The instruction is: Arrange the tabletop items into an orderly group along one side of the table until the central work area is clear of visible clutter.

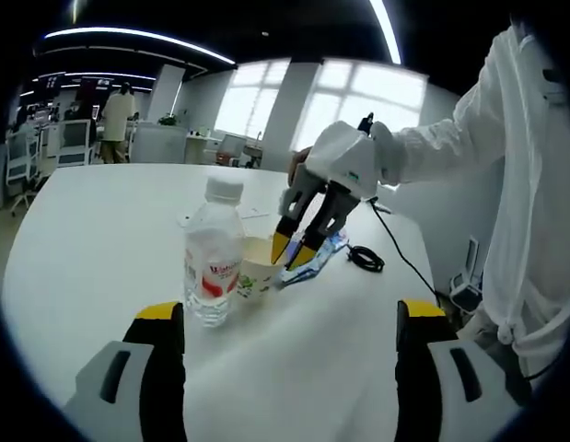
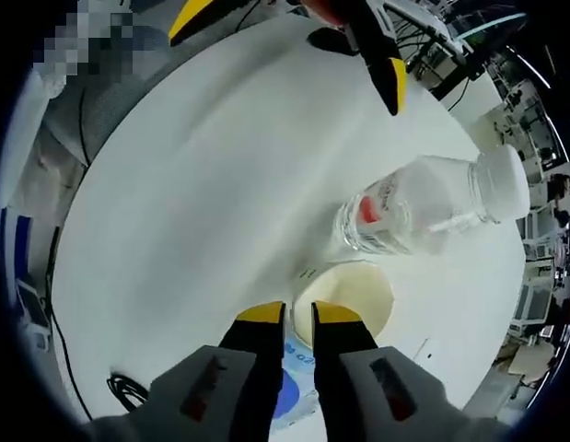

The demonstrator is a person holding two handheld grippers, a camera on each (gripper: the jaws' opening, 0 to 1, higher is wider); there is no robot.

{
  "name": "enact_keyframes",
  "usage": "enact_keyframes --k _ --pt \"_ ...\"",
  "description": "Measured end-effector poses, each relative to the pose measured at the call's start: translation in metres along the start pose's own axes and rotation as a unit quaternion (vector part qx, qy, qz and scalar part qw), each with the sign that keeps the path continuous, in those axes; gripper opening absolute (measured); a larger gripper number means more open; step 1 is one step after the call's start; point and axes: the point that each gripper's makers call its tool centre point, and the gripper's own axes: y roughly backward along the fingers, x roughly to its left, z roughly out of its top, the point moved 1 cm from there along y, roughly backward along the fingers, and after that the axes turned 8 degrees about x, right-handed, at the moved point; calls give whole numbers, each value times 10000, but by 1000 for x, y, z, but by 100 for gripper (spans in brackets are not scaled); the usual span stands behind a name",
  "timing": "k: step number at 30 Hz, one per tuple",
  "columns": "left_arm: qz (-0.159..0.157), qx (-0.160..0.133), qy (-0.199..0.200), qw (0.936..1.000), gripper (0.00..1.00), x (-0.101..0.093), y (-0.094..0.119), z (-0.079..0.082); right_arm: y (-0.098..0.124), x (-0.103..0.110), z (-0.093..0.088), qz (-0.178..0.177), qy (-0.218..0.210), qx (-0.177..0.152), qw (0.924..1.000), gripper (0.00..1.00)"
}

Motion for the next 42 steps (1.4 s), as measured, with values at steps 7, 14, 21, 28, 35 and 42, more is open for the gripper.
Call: enact_keyframes --k 7,14,21,28,35,42 --pt "-11 -1 -28 10000 99 -2 0 1 3 -1 3 -70 -103 -86 9999 18" --pt "7 -5 -51 10000 98 -4 2 4 12 -2 7 -202 -240 -206 9993 28" --pt "9 -11 -94 10000 99 -7 3 8 18 -4 9 -367 -425 -325 9979 38" --pt "13 18 -171 9999 100 -12 5 12 28 -3 8 -496 -628 -438 9958 47" --pt "17 95 -277 9996 100 -17 5 16 36 1 2 -647 -921 -542 9922 54" --pt "-11 186 -393 9991 100 -24 4 21 46 8 -6 -757 -1246 -633 9873 56"
